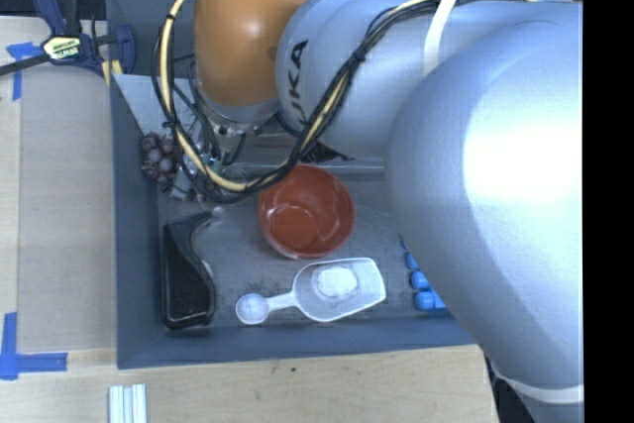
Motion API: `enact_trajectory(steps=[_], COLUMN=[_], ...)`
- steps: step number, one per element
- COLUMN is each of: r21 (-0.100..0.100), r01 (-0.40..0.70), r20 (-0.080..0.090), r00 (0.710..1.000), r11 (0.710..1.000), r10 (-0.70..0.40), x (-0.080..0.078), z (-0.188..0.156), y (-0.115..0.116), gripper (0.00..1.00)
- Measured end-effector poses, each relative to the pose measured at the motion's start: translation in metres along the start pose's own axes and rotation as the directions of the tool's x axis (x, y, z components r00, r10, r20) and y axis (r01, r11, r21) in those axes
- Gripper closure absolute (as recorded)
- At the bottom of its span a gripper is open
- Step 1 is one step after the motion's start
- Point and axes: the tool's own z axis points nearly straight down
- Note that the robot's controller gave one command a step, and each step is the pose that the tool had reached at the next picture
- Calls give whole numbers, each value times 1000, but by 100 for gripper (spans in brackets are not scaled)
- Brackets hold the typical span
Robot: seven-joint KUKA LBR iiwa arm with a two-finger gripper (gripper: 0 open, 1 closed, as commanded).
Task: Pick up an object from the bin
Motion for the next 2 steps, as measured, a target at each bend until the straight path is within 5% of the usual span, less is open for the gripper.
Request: enact_trajectory(steps=[1, 2], r21=[5, 3], r01=[346, -108], r20=[0, -3], r00=[938, 994], r11=[938, 994], r10=[-346, 108], x=[13, -1], z=[64, 94], y=[-107, -2], gripper=[0, 0])
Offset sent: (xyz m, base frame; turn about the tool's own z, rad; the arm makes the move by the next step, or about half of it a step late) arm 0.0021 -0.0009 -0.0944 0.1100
